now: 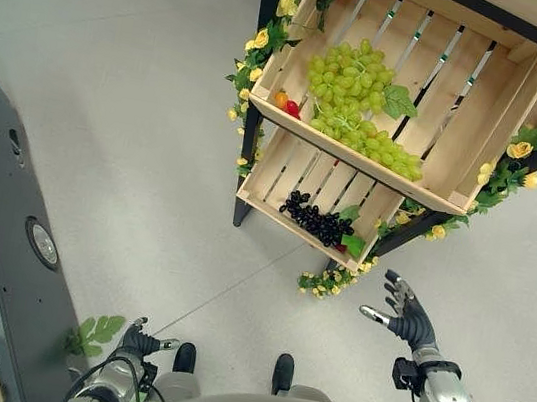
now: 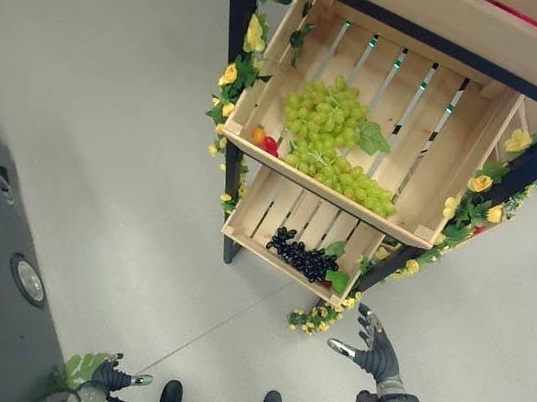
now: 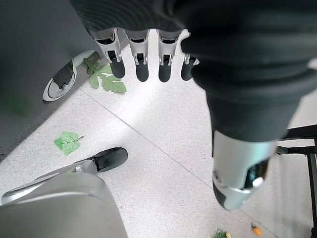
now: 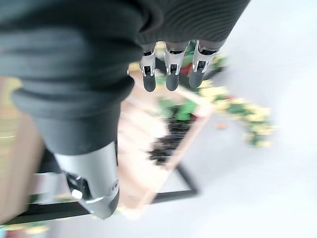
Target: Pick up the fruits from the basket on one side to the basket on the other side
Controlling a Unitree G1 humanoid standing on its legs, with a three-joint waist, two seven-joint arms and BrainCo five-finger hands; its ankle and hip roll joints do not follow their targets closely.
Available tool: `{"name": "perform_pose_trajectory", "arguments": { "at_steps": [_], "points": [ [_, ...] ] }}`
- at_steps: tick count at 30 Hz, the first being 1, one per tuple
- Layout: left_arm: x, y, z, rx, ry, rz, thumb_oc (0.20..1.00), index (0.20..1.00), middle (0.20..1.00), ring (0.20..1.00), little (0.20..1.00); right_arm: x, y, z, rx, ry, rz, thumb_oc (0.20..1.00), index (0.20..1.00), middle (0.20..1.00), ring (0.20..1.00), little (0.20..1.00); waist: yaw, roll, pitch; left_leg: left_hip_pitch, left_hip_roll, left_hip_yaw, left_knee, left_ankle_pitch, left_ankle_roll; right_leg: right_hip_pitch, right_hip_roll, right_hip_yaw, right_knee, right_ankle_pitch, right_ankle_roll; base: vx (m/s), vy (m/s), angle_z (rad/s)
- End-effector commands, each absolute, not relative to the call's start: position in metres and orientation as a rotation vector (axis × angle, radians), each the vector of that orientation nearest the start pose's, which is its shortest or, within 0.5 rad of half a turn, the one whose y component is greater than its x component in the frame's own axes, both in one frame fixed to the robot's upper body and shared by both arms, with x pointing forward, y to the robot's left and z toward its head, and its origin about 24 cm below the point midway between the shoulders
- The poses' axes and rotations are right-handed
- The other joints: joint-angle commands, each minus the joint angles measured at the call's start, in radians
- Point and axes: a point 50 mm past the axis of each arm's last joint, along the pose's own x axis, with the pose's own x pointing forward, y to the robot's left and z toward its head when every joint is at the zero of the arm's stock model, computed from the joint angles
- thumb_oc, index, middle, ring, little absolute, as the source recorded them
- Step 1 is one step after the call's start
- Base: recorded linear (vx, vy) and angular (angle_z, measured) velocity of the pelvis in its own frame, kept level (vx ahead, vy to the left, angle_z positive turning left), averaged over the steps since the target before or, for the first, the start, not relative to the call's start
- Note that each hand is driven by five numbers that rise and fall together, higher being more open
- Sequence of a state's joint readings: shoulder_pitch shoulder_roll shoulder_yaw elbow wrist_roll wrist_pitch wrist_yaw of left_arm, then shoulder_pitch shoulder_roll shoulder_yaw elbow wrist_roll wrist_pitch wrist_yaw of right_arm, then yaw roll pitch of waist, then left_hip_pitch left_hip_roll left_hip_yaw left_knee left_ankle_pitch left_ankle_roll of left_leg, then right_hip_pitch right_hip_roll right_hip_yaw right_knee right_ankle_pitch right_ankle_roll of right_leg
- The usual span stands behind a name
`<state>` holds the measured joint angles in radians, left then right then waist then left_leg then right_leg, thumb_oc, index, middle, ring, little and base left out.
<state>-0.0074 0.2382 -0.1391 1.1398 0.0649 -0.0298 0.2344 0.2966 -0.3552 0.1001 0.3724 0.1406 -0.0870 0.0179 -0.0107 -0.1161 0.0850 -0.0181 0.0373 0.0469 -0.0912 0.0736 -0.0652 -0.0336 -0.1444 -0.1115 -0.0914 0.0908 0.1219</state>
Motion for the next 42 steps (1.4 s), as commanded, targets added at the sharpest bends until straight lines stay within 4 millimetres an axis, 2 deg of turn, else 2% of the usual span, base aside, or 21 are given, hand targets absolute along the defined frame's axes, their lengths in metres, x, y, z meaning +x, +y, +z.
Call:
{"name": "perform_pose_trajectory", "arguments": {
  "at_steps": [1,4,5,6,9,10,11,14,19,26,29,30,31,32,34,36,38,40,42],
  "points": [
    [0.134,0.239,-0.145,0.513,1.02,0.137,1.0,1.0,1.0,1.0,1.0,0.167,-0.227,-0.079,-0.24,0.566,-0.019,1.0,1.0,1.0,1.0,1.0,0.009,0.015,0.046,0.0,-0.044,0.003,0.007,-0.078,0.044,-0.005,-0.029,0.028,0.103,-0.069,0.061,-0.05,-0.04,0.0],
    [0.138,0.24,-0.143,0.516,1.015,0.127,1.0,1.0,1.0,1.0,1.0,0.165,-0.224,-0.096,-0.233,0.652,-0.026,1.0,1.0,1.0,1.0,1.0,0.001,0.032,0.049,-0.003,-0.046,-0.018,0.012,-0.066,0.049,-0.015,0.036,0.173,0.143,-0.12,0.042,-0.01,-0.005,0.03],
    [0.138,0.24,-0.143,0.516,1.015,0.127,1.0,1.0,1.0,1.0,1.0,0.165,-0.224,-0.096,-0.232,0.652,-0.025,1.0,1.0,1.0,1.0,1.0,0.002,0.031,0.05,-0.002,-0.046,-0.017,0.012,-0.067,0.049,-0.016,0.037,0.174,0.146,-0.122,0.041,0.03,-0.055,0.11],
    [0.139,0.239,-0.144,0.534,1.019,0.098,1.0,1.0,1.0,1.0,1.0,0.156,-0.225,-0.107,-0.231,0.724,-0.034,1.0,1.0,1.0,1.0,1.0,-0.007,0.039,0.045,-0.005,-0.049,-0.053,0.015,-0.057,0.051,-0.008,0.082,0.263,0.162,-0.146,0.023,0.03,-0.078,0.22],
    [0.138,0.236,-0.145,0.549,1.029,0.059,1.0,1.0,1.0,1.0,1.0,0.141,-0.228,-0.123,-0.221,0.83,-0.06,1.0,1.0,1.0,1.0,1.0,-0.022,0.052,0.046,-0.008,-0.048,-0.123,0.021,-0.042,0.054,0.004,0.148,0.382,0.192,-0.176,-0.001,0.01,-0.125,0.78],
    [0.138,0.235,-0.146,0.552,1.036,0.048,1.0,1.0,1.0,1.0,1.0,0.139,-0.228,-0.126,-0.224,0.851,-0.061,1.0,1.0,1.0,1.0,1.0,-0.024,0.055,0.046,-0.009,-0.046,-0.142,0.022,-0.039,0.051,0.007,0.163,0.4,0.197,-0.182,-0.009,-0.03,-0.234,1.07],
    [0.135,0.234,-0.147,0.549,1.046,0.049,1.0,1.0,1.0,1.0,1.0,0.132,-0.23,-0.132,-0.221,0.895,-0.072,1.0,1.0,1.0,1.0,1.0,-0.021,0.055,0.044,-0.009,-0.039,-0.171,0.023,-0.031,0.041,0.019,0.171,0.395,0.181,-0.179,-0.02,-0.03,-0.23,0.88],
    [0.134,0.231,-0.148,0.543,1.05,0.034,1.0,1.0,1.0,1.0,1.0,0.124,-0.233,-0.137,-0.235,0.944,-0.081,1.0,1.0,1.0,1.0,1.0,-0.021,0.058,0.04,-0.009,-0.029,-0.187,0.024,-0.025,0.031,0.039,0.173,0.374,0.157,-0.176,-0.027,-0.03,-0.209,0.57],
    [0.131,0.219,-0.153,0.508,1.067,-0.002,1.0,1.0,1.0,1.0,1.0,0.108,-0.236,-0.153,-0.271,1.098,-0.098,1.0,1.0,1.0,1.0,1.0,0.006,0.07,0.057,-0.064,0.014,-0.24,0.057,0.019,-0.024,0.087,0.194,0.313,0.069,-0.157,-0.054,-0.13,-0.271,0.37],
    [0.125,0.211,-0.156,0.45,1.079,0.012,1.0,1.0,1.0,1.0,1.0,0.092,-0.244,-0.158,-0.288,1.196,-0.148,1.0,1.0,1.0,1.0,1.0,0.032,0.104,0.077,-0.105,0.059,-0.276,0.086,0.06,-0.057,0.138,0.219,0.263,0.011,-0.149,-0.077,-0.1,-0.195,0.47],
    [0.119,0.209,-0.158,0.426,1.098,0.025,1.0,1.0,1.0,1.0,1.0,0.084,-0.246,-0.16,-0.287,1.222,-0.167,1.0,1.0,1.0,1.0,1.0,0.035,0.115,0.082,-0.106,0.067,-0.28,0.084,0.074,-0.065,0.148,0.228,0.252,0.007,-0.152,-0.082,-0.1,-0.101,0.24],
    [0.118,0.206,-0.159,0.398,1.104,0.044,1.0,1.0,1.0,1.0,1.0,0.083,-0.25,-0.159,-0.286,1.229,-0.194,1.0,1.0,1.0,1.0,1.0,0.037,0.121,0.098,-0.133,0.067,-0.254,0.084,0.095,-0.069,0.147,0.222,0.222,0.005,-0.154,-0.084,-0.18,-0.063,0.4],
    [0.118,0.206,-0.159,0.389,1.105,0.05,1.0,1.0,1.0,1.0,1.0,0.083,-0.25,-0.159,-0.283,1.231,-0.198,1.0,1.0,1.0,1.0,1.0,0.035,0.119,0.102,-0.146,0.064,-0.224,0.081,0.092,-0.062,0.146,0.216,0.21,0.004,-0.156,-0.083,-0.18,-0.063,0.58],
    [0.118,0.206,-0.159,0.389,1.105,0.05,1.0,1.0,1.0,1.0,1.0,0.083,-0.25,-0.159,-0.283,1.231,-0.198,1.0,1.0,1.0,1.0,1.0,0.035,0.119,0.102,-0.146,0.064,-0.224,0.081,0.092,-0.062,0.146,0.216,0.21,0.004,-0.156,-0.083,-0.11,-0.061,0.65],
    [0.115,0.209,-0.159,0.327,1.117,0.112,1.0,1.0,1.0,1.0,1.0,0.078,-0.25,-0.161,-0.293,1.251,-0.197,1.0,1.0,1.0,1.0,1.0,0.045,0.114,0.109,-0.169,0.047,-0.117,0.09,0.076,-0.045,0.139,0.201,0.166,0.004,-0.15,-0.075,-0.12,-0.094,0.35],
    [0.108,0.212,-0.161,0.294,1.147,0.153,1.0,1.0,1.0,1.0,1.0,0.077,-0.25,-0.161,-0.303,1.262,-0.192,1.0,1.0,1.0,1.0,1.0,0.051,0.117,0.101,-0.148,0.038,-0.101,0.113,0.066,-0.04,0.13,0.194,0.144,0.004,-0.138,-0.07,-0.15,-0.031,0.49],
    [0.103,0.215,-0.163,0.276,1.167,0.173,1.0,1.0,1.0,1.0,1.0,0.078,-0.252,-0.16,-0.31,1.263,-0.191,1.0,1.0,1.0,1.0,1.0,0.044,0.111,0.094,-0.119,0.033,-0.077,0.159,0.027,-0.031,0.111,0.173,0.105,0.006,-0.128,-0.066,-0.2,0.005,0.32],
    [0.1,0.216,-0.163,0.263,1.179,0.187,1.0,1.0,1.0,1.0,1.0,0.08,-0.252,-0.16,-0.308,1.255,-0.189,1.0,1.0,1.0,1.0,1.0,0.03,0.094,0.091,-0.093,0.023,-0.041,0.24,-0.05,-0.026,0.095,0.146,0.059,0.005,-0.123,-0.063,-0.18,-0.018,0.65],
    [0.097,0.217,-0.164,0.241,1.187,0.204,1.0,1.0,1.0,1.0,1.0,0.083,-0.251,-0.159,-0.302,1.246,-0.189,1.0,1.0,1.0,1.0,1.0,0.028,0.084,0.083,-0.06,0.009,-0.03,0.263,-0.101,-0.02,0.077,0.128,0.017,0.004,-0.116,-0.058,-0.13,-0.009,0.47]
  ]
}}
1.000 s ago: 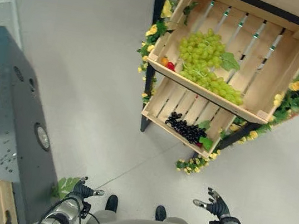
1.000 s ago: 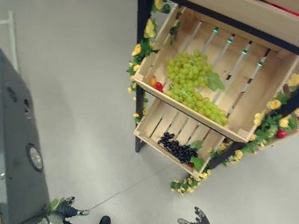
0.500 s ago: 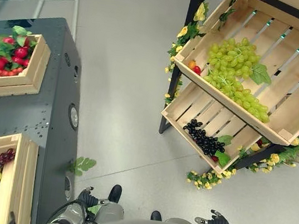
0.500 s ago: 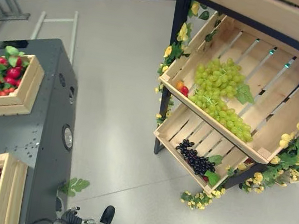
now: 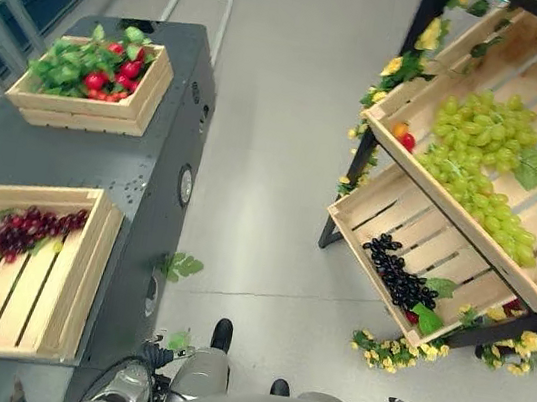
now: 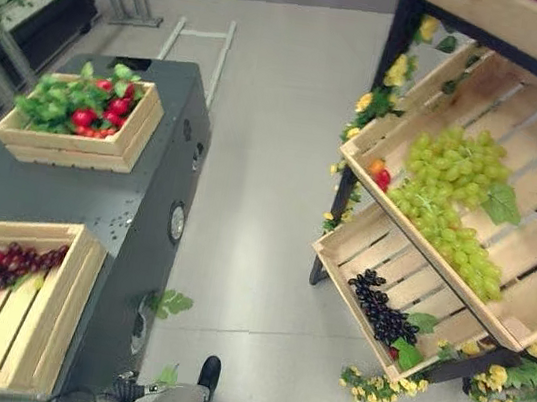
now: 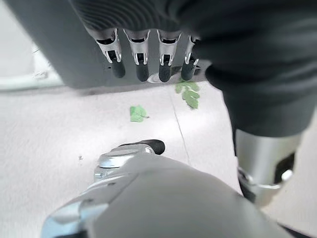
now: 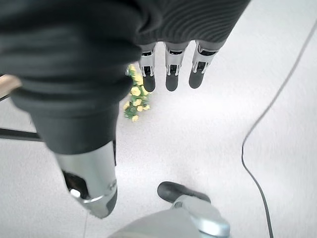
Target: Pick up the fruits from the basket on one side to the basket on the other side
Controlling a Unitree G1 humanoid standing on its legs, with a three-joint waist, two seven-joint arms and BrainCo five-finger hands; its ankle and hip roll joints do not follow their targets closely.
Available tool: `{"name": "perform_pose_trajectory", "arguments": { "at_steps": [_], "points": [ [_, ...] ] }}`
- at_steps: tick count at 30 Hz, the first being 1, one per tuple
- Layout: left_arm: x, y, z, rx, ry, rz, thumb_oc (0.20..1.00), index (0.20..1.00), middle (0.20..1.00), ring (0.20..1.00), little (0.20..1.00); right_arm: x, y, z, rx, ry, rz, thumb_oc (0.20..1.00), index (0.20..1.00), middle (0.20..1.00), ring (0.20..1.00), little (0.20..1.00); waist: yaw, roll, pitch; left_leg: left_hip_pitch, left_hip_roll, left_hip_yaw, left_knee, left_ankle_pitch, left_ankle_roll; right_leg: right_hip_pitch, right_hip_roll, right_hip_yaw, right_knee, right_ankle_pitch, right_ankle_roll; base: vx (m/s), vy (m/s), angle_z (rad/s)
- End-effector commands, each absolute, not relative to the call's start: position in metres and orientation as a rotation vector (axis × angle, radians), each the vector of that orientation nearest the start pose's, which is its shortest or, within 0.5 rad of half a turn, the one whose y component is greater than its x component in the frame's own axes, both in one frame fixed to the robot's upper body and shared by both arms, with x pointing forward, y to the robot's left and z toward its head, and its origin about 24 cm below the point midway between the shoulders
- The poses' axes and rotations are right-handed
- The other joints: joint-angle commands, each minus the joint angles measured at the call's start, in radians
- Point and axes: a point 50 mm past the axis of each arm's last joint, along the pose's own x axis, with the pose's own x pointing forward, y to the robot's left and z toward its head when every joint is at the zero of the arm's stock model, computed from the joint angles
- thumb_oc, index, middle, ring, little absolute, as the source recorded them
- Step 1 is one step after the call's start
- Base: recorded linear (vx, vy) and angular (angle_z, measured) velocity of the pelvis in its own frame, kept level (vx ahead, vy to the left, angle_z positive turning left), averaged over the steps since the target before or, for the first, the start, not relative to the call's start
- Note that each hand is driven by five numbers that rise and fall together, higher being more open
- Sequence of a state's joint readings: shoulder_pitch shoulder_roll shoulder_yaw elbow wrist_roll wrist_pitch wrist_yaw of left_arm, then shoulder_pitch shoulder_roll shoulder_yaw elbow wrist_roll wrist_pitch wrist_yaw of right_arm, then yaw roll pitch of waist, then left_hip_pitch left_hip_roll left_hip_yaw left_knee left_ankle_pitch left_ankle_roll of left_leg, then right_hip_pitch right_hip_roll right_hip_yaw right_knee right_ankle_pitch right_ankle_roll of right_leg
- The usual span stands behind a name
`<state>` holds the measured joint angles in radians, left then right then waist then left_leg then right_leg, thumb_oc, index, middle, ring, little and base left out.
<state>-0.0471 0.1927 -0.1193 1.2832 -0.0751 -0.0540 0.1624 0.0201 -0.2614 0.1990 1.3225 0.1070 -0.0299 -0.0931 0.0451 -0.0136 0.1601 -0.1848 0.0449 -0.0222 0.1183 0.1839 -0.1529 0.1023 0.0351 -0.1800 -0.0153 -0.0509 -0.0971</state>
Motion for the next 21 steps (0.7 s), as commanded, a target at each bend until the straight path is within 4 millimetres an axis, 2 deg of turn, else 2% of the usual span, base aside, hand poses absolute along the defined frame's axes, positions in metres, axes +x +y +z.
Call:
{"name": "perform_pose_trajectory", "arguments": {
  "at_steps": [1,3,4,6,7,10,13,16,21],
  "points": [
    [0.096,0.217,-0.164,0.231,1.188,0.209,1.0,1.0,1.0,1.0,1.0,0.084,-0.251,-0.159,-0.3,1.243,-0.185,1.0,1.0,1.0,1.0,1.0,-0.03,-0.024,0.007,0.123,-0.004,0.042,0.076,-0.24,0.07,-0.059,-0.063,0.063,-0.072,0.03,0.162,-0.1,0.019,0.21],
    [0.096,0.217,-0.164,0.217,1.187,0.218,1.0,1.0,1.0,1.0,1.0,0.086,-0.25,-0.159,-0.302,1.237,-0.176,1.0,1.0,1.0,1.0,1.0,-0.029,-0.029,0.007,0.14,0.0,0.053,0.092,-0.263,0.072,-0.064,-0.076,0.037,-0.07,0.033,0.164,-0.08,0.029,0.48],
    [0.097,0.217,-0.164,0.213,1.188,0.219,1.0,1.0,1.0,1.0,1.0,0.088,-0.249,-0.159,-0.304,1.235,-0.172,1.0,1.0,1.0,1.0,1.0,-0.03,-0.031,0.0,0.181,0.018,0.068,0.074,-0.274,0.066,-0.072,-0.092,0.0,-0.068,0.037,0.167,-0.04,0.027,0.82],
    [0.097,0.217,-0.164,0.212,1.186,0.22,1.0,1.0,1.0,1.0,1.0,0.089,-0.249,-0.159,-0.305,1.233,-0.172,1.0,1.0,1.0,1.0,1.0,-0.032,-0.028,0.002,0.199,0.035,0.079,0.076,-0.275,0.059,-0.072,-0.1,-0.028,-0.065,0.037,0.167,-0.09,0.059,1.01],
    [0.096,0.218,-0.164,0.208,1.192,0.23,1.0,1.0,1.0,1.0,1.0,0.09,-0.249,-0.159,-0.306,1.235,-0.171,1.0,1.0,1.0,1.0,1.0,-0.032,-0.026,-0.003,0.222,0.056,0.102,0.066,-0.28,0.05,-0.076,-0.115,-0.074,-0.064,0.04,0.169,-0.15,0.109,1.38],
    [0.09,0.22,-0.165,0.209,1.21,0.241,1.0,1.0,1.0,1.0,1.0,0.092,-0.247,-0.159,-0.297,1.227,-0.177,1.0,1.0,1.0,1.0,1.0,-0.031,-0.025,-0.006,0.236,0.077,0.157,0.06,-0.278,0.038,-0.084,-0.141,-0.143,-0.059,0.047,0.173,-0.1,0.113,1.73],
    [0.089,0.22,-0.165,0.24,1.219,0.229,1.0,1.0,1.0,1.0,1.0,0.094,-0.246,-0.159,-0.281,1.216,-0.196,1.0,1.0,1.0,1.0,1.0,-0.032,-0.016,-0.013,0.252,0.088,0.229,-0.026,-0.265,0.034,-0.087,-0.158,-0.203,-0.053,0.063,0.187,-0.06,0.138,0.75],
    [0.084,0.221,-0.167,0.264,1.243,0.214,1.0,1.0,1.0,1.0,1.0,0.093,-0.24,-0.16,-0.262,1.221,-0.194,1.0,1.0,1.0,1.0,1.0,-0.026,-0.016,-0.031,0.285,0.076,0.241,-0.134,-0.248,0.034,-0.092,-0.172,-0.238,-0.053,0.084,0.208,-0.01,0.148,0.89],
    [0.084,0.226,-0.166,0.271,1.25,0.216,1.0,1.0,1.0,1.0,1.0,0.101,-0.227,-0.161,-0.239,1.204,-0.167,1.0,1.0,1.0,1.0,1.0,-0.014,-0.039,-0.036,0.286,0.038,0.233,-0.193,-0.235,0.06,-0.122,-0.211,-0.245,-0.048,0.134,0.24,-0.01,0.172,0.39]
  ]
}}
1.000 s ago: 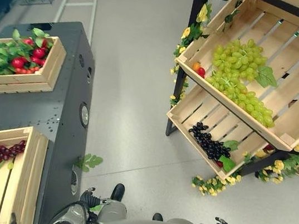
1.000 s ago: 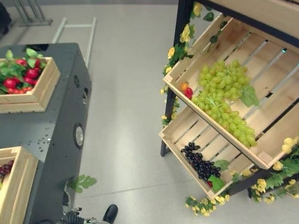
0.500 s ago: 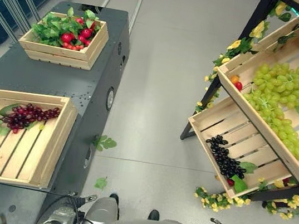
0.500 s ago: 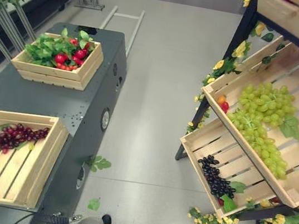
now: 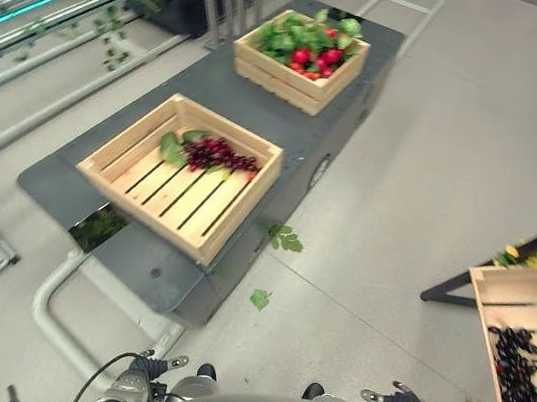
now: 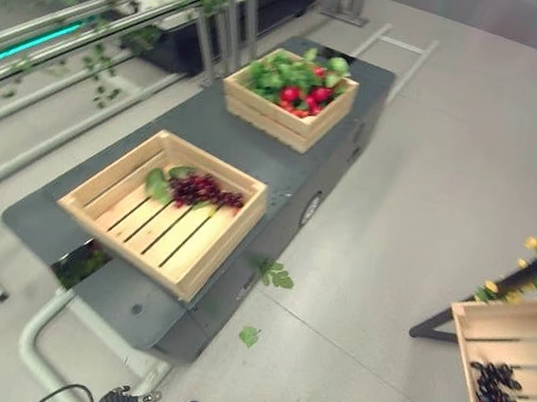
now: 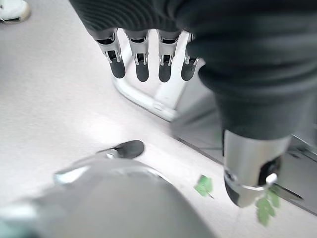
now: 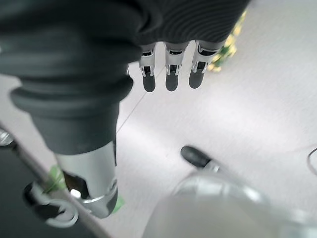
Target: Pick up the fruits from the basket on one side to the basket on the other side
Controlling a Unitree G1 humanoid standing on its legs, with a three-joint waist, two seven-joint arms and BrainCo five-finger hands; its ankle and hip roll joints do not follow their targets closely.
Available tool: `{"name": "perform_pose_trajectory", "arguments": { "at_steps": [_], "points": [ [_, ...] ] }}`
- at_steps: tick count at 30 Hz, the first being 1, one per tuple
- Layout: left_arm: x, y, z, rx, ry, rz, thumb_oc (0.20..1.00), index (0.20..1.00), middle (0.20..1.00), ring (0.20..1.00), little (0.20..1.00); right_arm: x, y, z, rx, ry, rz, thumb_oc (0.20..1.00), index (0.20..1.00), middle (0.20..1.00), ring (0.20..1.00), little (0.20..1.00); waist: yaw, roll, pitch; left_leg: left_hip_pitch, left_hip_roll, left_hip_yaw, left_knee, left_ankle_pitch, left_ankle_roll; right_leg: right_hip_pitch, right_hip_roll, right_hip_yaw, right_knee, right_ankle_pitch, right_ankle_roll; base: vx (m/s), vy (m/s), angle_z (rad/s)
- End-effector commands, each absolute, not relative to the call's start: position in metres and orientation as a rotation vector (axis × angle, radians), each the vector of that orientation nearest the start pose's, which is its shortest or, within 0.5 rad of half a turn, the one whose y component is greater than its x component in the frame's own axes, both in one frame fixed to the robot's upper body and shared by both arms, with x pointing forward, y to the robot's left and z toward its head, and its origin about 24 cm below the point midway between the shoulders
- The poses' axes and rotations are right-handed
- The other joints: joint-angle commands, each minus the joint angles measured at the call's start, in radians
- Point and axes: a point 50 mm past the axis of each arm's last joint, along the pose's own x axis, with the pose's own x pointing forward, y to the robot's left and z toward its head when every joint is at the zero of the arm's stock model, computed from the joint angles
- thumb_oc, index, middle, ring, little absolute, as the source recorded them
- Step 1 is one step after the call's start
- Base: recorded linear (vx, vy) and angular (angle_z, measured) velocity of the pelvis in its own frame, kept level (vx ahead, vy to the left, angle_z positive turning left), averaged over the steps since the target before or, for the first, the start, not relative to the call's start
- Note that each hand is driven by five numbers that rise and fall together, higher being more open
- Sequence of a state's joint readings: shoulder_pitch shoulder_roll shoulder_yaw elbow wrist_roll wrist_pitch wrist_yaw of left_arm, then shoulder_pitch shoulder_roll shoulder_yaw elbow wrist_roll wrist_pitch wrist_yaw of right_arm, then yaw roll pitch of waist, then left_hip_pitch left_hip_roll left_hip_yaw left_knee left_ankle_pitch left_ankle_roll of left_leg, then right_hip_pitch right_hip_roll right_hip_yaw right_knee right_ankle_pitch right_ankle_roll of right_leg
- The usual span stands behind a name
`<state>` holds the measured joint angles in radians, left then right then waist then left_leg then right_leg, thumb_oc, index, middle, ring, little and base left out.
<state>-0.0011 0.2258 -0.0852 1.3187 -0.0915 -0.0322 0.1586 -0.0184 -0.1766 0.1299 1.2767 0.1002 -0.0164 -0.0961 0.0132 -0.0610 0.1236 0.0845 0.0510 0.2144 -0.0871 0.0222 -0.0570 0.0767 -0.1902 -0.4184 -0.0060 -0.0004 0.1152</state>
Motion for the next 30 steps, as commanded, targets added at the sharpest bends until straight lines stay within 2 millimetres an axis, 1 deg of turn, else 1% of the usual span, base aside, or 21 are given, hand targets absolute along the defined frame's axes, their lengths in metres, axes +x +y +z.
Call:
{"name": "perform_pose_trajectory", "arguments": {
  "at_steps": [1,3,4,5,6,7,9,10,11,12,13,14,15,17,20,21,22,24,26,29,30],
  "points": [
    [0.086,0.226,-0.165,0.269,1.244,0.214,1.0,1.0,1.0,1.0,1.0,0.104,-0.226,-0.161,-0.237,1.199,-0.162,1.0,1.0,1.0,1.0,1.0,0.021,0.004,0.005,0.017,0.022,-0.008,0.011,-0.076,-0.027,-0.099,0.005,-0.003,-0.053,0.092,0.035,-0.03,0.185,0.1],
    [0.09,0.227,-0.165,0.274,1.235,0.204,1.0,1.0,1.0,1.0,1.0,0.11,-0.223,-0.16,-0.238,1.184,-0.149,1.0,1.0,1.0,1.0,1.0,0.026,-0.004,0.013,0.007,0.001,-0.021,0.008,-0.076,-0.013,-0.112,-0.013,0.002,-0.043,0.108,0.05,-0.04,0.141,0.2],
    [0.09,0.227,-0.164,0.275,1.235,0.204,1.0,1.0,1.0,1.0,1.0,0.11,-0.223,-0.16,-0.237,1.184,-0.149,1.0,1.0,1.0,1.0,1.0,0.026,-0.004,0.012,0.006,0.0,-0.021,0.008,-0.075,-0.013,-0.114,-0.014,0.002,-0.042,0.107,0.05,-0.04,0.173,0.13],
    [0.093,0.228,-0.163,0.285,1.225,0.194,1.0,1.0,1.0,1.0,1.0,0.112,-0.22,-0.16,-0.239,1.181,-0.137,1.0,1.0,1.0,1.0,1.0,0.03,-0.01,0.017,0.004,-0.018,-0.032,0.001,-0.077,-0.002,-0.122,-0.025,0.011,-0.033,0.116,0.057,-0.03,0.187,0.0],
    [0.095,0.23,-0.163,0.29,1.218,0.193,1.0,1.0,1.0,1.0,1.0,0.114,-0.219,-0.16,-0.236,1.177,-0.134,1.0,1.0,1.0,1.0,1.0,0.031,-0.013,0.018,-0.002,-0.027,-0.039,0.0,-0.077,0.003,-0.13,-0.033,0.017,-0.028,0.119,0.062,-0.03,0.186,0.0],
    [0.095,0.23,-0.163,0.29,1.218,0.193,1.0,1.0,1.0,1.0,1.0,0.115,-0.219,-0.16,-0.235,1.176,-0.134,1.0,1.0,1.0,1.0,1.0,0.03,-0.014,0.018,-0.003,-0.028,-0.039,0.0,-0.077,0.003,-0.131,-0.034,0.017,-0.027,0.119,0.063,-0.03,0.11,0.07],
    [0.099,0.232,-0.161,0.289,1.209,0.194,1.0,1.0,1.0,1.0,1.0,0.118,-0.218,-0.159,-0.233,1.167,-0.131,1.0,1.0,1.0,1.0,1.0,0.034,-0.019,0.026,-0.009,-0.043,-0.05,0.0,-0.081,0.013,-0.142,-0.045,0.031,-0.005,0.12,0.067,-0.03,0.131,0.09],
    [0.106,0.232,-0.159,0.304,1.19,0.176,1.0,1.0,1.0,1.0,1.0,0.12,-0.22,-0.158,-0.229,1.155,-0.139,1.0,1.0,1.0,1.0,1.0,0.022,-0.016,0.038,-0.012,-0.05,-0.073,0.0,-0.078,0.024,-0.153,-0.024,0.1,0.041,0.094,0.059,-0.04,0.109,0.01],
    [0.106,0.232,-0.159,0.304,1.19,0.177,1.0,1.0,1.0,1.0,1.0,0.12,-0.22,-0.158,-0.229,1.155,-0.139,1.0,1.0,1.0,1.0,1.0,0.021,-0.018,0.036,-0.016,-0.052,-0.074,0.0,-0.075,0.025,-0.158,-0.027,0.1,0.042,0.095,0.059,0.02,0.123,0.18],
    [0.113,0.237,-0.156,0.321,1.164,0.175,1.0,1.0,1.0,1.0,1.0,0.122,-0.219,-0.158,-0.219,1.154,-0.141,1.0,1.0,1.0,1.0,1.0,-0.007,-0.015,0.043,-0.011,-0.057,-0.117,0.0,-0.08,0.037,-0.188,0.05,0.286,0.079,0.05,0.051,0.07,0.123,0.56],
    [0.117,0.238,-0.155,0.33,1.151,0.17,1.0,1.0,1.0,1.0,1.0,0.119,-0.218,-0.159,-0.213,1.16,-0.139,1.0,1.0,1.0,1.0,1.0,-0.029,-0.012,0.038,-0.017,-0.064,-0.155,0.0,-0.071,0.045,-0.203,0.117,0.407,0.094,0.02,0.04,0.1,0.154,0.86],
    [0.12,0.24,-0.153,0.335,1.142,0.168,1.0,1.0,1.0,1.0,1.0,0.116,-0.22,-0.159,-0.207,1.171,-0.15,1.0,1.0,1.0,1.0,1.0,-0.037,-0.012,0.037,-0.02,-0.071,-0.18,0.0,-0.069,0.047,-0.203,0.135,0.461,0.087,0.013,0.04,0.09,0.101,1.03],
    [0.125,0.24,-0.152,0.335,1.124,0.157,1.0,1.0,1.0,1.0,1.0,0.112,-0.223,-0.16,-0.202,1.183,-0.166,1.0,1.0,1.0,1.0,1.0,-0.037,-0.013,0.038,-0.023,-0.078,-0.208,0.0,-0.065,0.049,-0.196,0.139,0.485,0.079,0.012,0.036,0.05,0.011,1.08],
    [0.127,0.238,-0.152,0.337,1.123,0.143,1.0,1.0,1.0,1.0,1.0,0.111,-0.224,-0.16,-0.199,1.189,-0.17,1.0,1.0,1.0,1.0,1.0,-0.038,-0.007,0.044,-0.027,-0.073,-0.229,0.0,-0.061,0.05,-0.197,0.122,0.476,0.068,0.028,0.041,0.02,-0.053,1.12],
    [0.127,0.239,-0.152,0.336,1.128,0.133,1.0,1.0,1.0,1.0,1.0,0.108,-0.226,-0.16,-0.213,1.202,-0.163,1.0,1.0,1.0,1.0,1.0,-0.047,-0.002,0.04,-0.03,-0.081,-0.252,0.0,-0.056,0.055,-0.218,0.14,0.496,0.066,0.033,0.037,0.05,-0.016,0.85],
    [0.125,0.239,-0.152,0.316,1.14,0.145,1.0,1.0,1.0,1.0,1.0,0.105,-0.228,-0.161,-0.21,1.212,-0.165,1.0,1.0,1.0,1.0,1.0,-0.044,-0.007,0.033,-0.029,-0.083,-0.255,0.0,-0.056,0.051,-0.199,0.132,0.492,0.043,0.031,0.034,0.07,-0.047,0.6],
    [0.121,0.238,-0.154,0.287,1.15,0.155,1.0,1.0,1.0,1.0,1.0,0.103,-0.229,-0.161,-0.215,1.224,-0.165,1.0,1.0,1.0,1.0,1.0,-0.042,-0.007,0.025,-0.027,-0.083,-0.258,0.0,-0.06,0.048,-0.181,0.126,0.494,0.02,0.031,0.037,0.07,-0.075,0.03],
    [0.115,0.237,-0.156,0.23,1.166,0.175,1.0,1.0,1.0,1.0,1.0,0.1,-0.231,-0.162,-0.234,1.236,-0.15,1.0,1.0,1.0,1.0,1.0,-0.034,-0.005,0.014,-0.02,-0.077,-0.252,0.0,-0.059,0.041,-0.145,0.125,0.491,-0.017,0.036,0.032,0.08,-0.102,-0.06],
    [0.113,0.234,-0.157,0.176,1.164,0.198,1.0,1.0,1.0,1.0,1.0,0.098,-0.233,-0.162,-0.244,1.243,-0.147,1.0,1.0,1.0,1.0,1.0,-0.027,0.0,0.001,-0.018,-0.066,-0.251,0.0,-0.056,0.032,-0.121,0.124,0.481,-0.044,0.038,0.026,0.06,-0.121,-0.01],
    [0.112,0.231,-0.158,0.157,1.167,0.19,1.0,1.0,1.0,1.0,1.0,0.097,-0.235,-0.162,-0.243,1.246,-0.154,1.0,1.0,1.0,1.0,1.0,-0.024,0.003,-0.007,-0.016,-0.054,-0.254,0.0,-0.052,0.022,-0.101,0.127,0.47,-0.063,0.036,0.018,0.04,-0.124,0.04],
    [0.112,0.228,-0.159,0.132,1.168,0.192,1.0,1.0,1.0,1.0,1.0,0.097,-0.237,-0.161,-0.246,1.247,-0.159,1.0,1.0,1.0,1.0,1.0,-0.024,0.005,-0.01,-0.015,-0.042,-0.258,0.0,-0.048,0.013,-0.088,0.131,0.461,-0.072,0.03,0.013,0.03,-0.143,0.05]
  ]
}}
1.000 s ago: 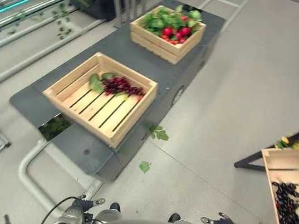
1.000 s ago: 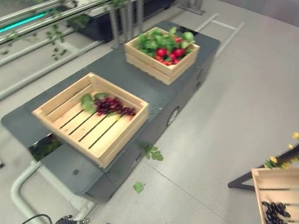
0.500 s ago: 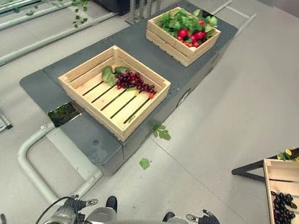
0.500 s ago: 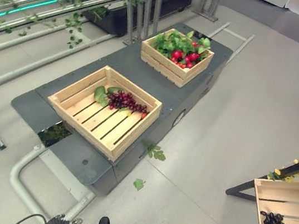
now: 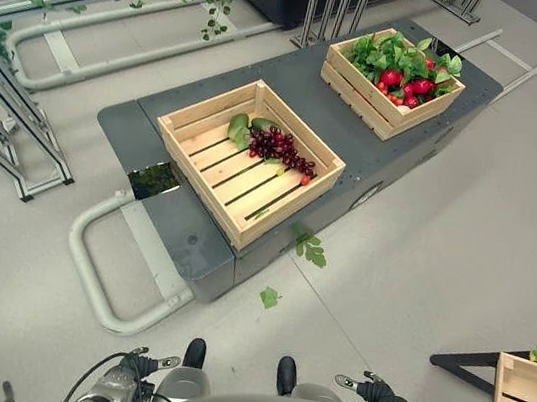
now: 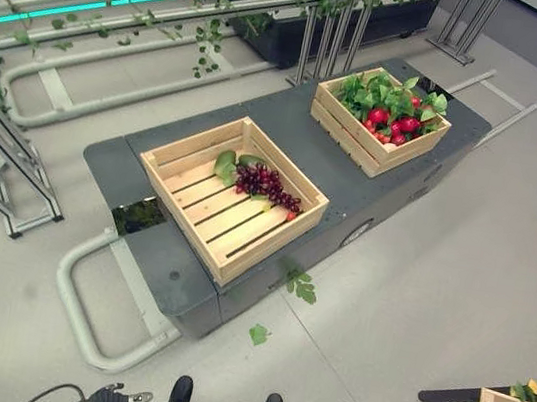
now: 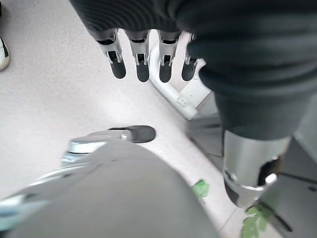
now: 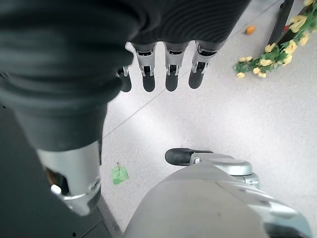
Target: Pick up the fruits from the basket on one side to the basket on the other side
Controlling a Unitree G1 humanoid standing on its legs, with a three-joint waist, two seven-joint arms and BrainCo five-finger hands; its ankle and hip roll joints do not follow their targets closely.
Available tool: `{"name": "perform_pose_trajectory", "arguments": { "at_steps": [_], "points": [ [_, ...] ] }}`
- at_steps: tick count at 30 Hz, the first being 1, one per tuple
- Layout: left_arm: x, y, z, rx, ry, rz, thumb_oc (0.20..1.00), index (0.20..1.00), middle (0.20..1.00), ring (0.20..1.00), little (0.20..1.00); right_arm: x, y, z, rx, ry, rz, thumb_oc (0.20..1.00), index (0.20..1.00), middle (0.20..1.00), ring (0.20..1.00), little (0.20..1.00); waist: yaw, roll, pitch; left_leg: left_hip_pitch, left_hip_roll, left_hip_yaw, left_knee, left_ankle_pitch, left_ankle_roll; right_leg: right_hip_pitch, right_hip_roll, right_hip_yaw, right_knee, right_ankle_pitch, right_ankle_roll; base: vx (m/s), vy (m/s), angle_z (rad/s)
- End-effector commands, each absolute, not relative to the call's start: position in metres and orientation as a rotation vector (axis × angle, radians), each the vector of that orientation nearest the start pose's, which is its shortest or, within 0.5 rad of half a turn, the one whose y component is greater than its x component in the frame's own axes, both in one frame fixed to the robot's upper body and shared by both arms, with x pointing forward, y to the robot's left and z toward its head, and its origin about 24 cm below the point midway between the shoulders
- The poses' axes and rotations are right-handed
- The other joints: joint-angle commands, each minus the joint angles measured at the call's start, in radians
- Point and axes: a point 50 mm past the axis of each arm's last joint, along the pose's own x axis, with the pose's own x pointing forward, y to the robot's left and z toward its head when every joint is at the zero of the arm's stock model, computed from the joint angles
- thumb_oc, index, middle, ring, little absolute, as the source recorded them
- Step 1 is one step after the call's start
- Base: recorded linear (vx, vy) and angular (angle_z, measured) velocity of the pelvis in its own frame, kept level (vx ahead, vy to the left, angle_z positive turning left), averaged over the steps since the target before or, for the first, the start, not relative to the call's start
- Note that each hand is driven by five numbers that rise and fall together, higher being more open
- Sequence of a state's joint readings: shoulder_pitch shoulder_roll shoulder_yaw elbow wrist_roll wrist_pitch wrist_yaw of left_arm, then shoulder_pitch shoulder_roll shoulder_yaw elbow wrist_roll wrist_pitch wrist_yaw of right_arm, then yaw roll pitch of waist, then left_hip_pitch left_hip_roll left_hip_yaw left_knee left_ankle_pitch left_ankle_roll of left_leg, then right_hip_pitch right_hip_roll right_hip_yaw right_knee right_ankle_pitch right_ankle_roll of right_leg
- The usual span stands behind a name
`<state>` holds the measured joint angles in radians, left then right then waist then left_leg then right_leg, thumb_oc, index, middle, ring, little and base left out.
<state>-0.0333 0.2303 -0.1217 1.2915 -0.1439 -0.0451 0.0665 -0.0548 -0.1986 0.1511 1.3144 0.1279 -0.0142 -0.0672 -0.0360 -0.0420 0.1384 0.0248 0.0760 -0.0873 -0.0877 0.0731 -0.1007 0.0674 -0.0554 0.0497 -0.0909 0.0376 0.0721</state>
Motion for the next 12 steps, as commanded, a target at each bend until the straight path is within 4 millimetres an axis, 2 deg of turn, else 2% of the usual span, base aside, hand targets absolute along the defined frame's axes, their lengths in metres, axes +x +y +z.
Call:
{"name": "perform_pose_trajectory", "arguments": {
  "at_steps": [1,7,12],
  "points": [
    [0.113,0.227,-0.159,0.121,1.163,0.193,1.0,1.0,1.0,1.0,1.0,0.096,-0.237,-0.161,-0.251,1.249,-0.158,1.0,1.0,1.0,1.0,1.0,0.027,-0.013,-0.026,0.047,-0.061,0.043,0.0,-0.1,0.052,-0.072,0.001,-0.011,0.009,-0.012,0.052,0.05,-0.178,0.08],
    [0.107,0.219,-0.162,0.033,1.186,0.219,1.0,1.0,1.0,1.0,1.0,0.092,-0.242,-0.161,-0.258,1.26,-0.165,1.0,1.0,1.0,1.0,1.0,0.022,-0.005,-0.021,0.052,-0.044,0.039,0.024,-0.095,0.038,-0.045,0.017,-0.042,0.011,-0.032,0.031,0.02,-0.09,0.04],
    [0.1,0.212,-0.166,-0.018,1.212,0.215,1.0,1.0,1.0,1.0,1.0,0.09,-0.247,-0.16,-0.269,1.273,-0.167,1.0,1.0,1.0,1.0,1.0,0.014,0.01,-0.034,0.04,-0.043,0.075,0.013,-0.082,0.031,-0.042,0.014,-0.067,0.004,-0.037,0.031,0.0,-0.029,0.22]
  ]
}}
